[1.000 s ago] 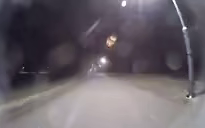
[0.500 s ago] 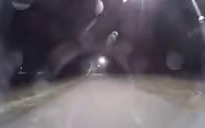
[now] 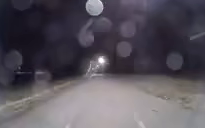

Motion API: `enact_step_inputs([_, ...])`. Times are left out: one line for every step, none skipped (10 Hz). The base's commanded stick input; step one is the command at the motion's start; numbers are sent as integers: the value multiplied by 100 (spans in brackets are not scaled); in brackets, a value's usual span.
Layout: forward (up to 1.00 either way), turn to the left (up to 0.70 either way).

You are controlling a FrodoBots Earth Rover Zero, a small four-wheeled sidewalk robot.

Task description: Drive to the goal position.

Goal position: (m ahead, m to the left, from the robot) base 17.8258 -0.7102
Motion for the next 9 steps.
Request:
enact_step_inputs([100,0])
enact_step_inputs([100,0])
enact_step_inputs([100,0])
enact_step_inputs([100,0])
enact_step_inputs([100,0])
enact_step_inputs([100,0])
enact_step_inputs([100,0])
enact_step_inputs([100,0])
enact_step_inputs([100,0])
